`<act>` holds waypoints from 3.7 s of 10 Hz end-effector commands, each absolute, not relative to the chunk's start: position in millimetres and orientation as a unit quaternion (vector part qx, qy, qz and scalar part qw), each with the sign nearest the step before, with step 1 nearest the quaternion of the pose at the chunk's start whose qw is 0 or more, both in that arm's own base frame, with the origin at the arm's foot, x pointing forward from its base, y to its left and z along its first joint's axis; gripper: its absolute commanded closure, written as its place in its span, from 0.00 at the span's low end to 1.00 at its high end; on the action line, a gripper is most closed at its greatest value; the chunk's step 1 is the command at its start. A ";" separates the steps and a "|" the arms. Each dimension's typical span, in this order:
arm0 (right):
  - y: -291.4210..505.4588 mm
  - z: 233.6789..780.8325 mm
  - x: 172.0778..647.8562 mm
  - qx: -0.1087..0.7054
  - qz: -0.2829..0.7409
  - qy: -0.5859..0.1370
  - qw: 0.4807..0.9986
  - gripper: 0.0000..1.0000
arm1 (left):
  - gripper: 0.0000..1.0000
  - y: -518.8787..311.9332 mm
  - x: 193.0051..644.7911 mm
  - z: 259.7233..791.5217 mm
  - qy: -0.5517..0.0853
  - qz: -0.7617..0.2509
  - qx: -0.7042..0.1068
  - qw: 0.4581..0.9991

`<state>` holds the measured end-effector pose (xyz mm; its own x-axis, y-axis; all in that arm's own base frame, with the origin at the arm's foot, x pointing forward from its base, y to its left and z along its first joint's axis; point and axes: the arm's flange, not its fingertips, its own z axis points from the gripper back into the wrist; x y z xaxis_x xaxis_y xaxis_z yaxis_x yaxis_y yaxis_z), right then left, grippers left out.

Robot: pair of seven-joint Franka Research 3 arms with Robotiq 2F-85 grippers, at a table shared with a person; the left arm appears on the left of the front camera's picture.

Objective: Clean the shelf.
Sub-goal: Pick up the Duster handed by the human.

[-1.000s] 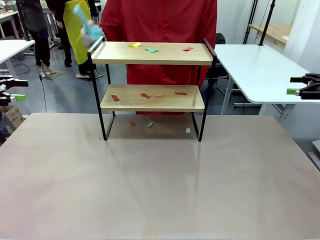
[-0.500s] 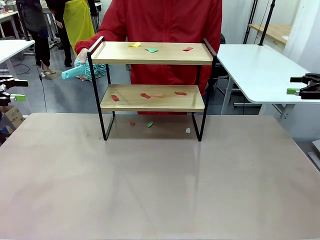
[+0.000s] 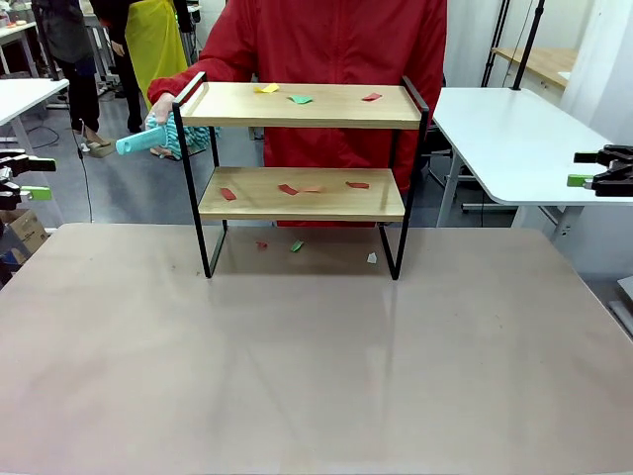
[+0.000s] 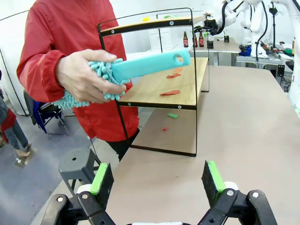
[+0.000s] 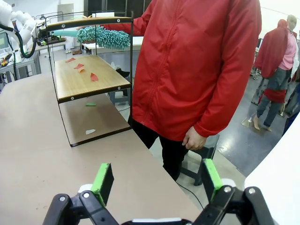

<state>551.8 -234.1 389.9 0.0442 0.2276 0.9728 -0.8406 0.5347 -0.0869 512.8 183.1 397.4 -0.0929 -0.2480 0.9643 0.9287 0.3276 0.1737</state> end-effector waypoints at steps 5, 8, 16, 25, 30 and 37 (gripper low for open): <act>-232.4 392.2 549.2 0.272 0.400 -0.564 0.669 0.00 | 0.00 164.5 509.7 427.5 -0.552 -0.468 -0.301 0.621; -232.4 392.2 549.2 0.272 0.400 -0.564 0.669 0.00 | 0.00 97.4 491.6 511.4 -0.540 -0.387 -0.183 0.725; -232.4 392.2 549.2 0.272 0.400 -0.564 0.669 0.00 | 0.00 -57.3 464.6 591.6 -0.510 -0.269 -0.048 0.816; -232.4 392.2 549.2 0.272 0.400 -0.564 0.669 0.00 | 0.00 -82.9 454.2 665.3 -0.478 -0.229 -0.075 0.845; -232.4 392.2 549.2 0.272 0.400 -0.564 0.669 0.00 | 0.00 -102.2 444.6 696.0 -0.355 -0.126 -0.015 0.926; -232.4 392.2 549.2 0.272 0.400 -0.564 0.669 0.00 | 0.00 -49.8 450.7 613.2 -0.316 -0.093 -0.008 0.944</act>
